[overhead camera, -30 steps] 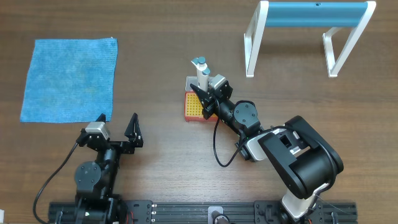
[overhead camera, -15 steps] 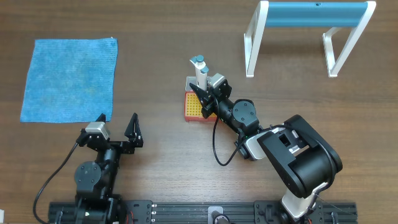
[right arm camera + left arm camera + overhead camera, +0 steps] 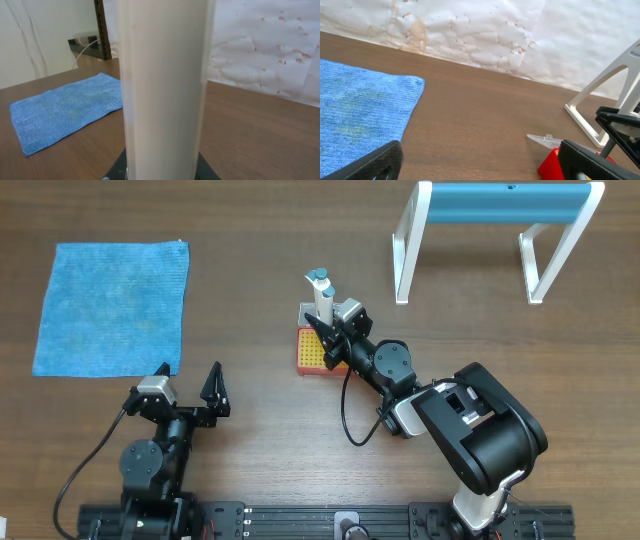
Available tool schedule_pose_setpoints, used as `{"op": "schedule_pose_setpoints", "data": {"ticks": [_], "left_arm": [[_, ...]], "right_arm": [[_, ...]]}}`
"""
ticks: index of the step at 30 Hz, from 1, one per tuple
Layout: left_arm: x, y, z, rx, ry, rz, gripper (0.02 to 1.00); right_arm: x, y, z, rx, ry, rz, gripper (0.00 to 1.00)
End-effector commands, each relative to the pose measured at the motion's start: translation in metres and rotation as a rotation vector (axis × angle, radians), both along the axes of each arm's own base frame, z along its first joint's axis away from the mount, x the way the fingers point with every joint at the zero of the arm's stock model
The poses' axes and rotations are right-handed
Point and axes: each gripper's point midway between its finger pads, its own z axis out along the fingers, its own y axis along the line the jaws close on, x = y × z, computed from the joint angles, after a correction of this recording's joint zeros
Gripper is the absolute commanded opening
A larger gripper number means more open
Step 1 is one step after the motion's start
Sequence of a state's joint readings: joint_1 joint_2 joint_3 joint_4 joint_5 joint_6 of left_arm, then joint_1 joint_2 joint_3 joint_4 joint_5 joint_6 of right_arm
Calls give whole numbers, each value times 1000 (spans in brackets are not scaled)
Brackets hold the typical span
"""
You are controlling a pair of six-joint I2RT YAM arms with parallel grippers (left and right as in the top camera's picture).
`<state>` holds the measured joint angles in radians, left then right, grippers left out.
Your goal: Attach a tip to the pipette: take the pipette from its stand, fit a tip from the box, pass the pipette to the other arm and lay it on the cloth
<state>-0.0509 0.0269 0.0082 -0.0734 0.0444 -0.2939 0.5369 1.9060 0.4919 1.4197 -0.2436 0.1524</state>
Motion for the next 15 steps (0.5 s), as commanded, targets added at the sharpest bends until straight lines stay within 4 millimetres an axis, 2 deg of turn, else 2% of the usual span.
{"op": "schedule_pose_setpoints", "data": {"ticks": [1,5,8,15], "left_arm": [[0,3,-1,-4,0,16,996],[0,3,-1,-4,0,16,998],[0,3,-1,-4,0,16,996],[0,3,-1,-4,0,16,998]], "right_arm": [[-14,-8,-57,-94,142,-3,82],[-16,-8,-57,-92,138,0,82],[-13,-6,-34,-45,60,-1,80],[-5,-2,1,3,-20,-2,80]]}}
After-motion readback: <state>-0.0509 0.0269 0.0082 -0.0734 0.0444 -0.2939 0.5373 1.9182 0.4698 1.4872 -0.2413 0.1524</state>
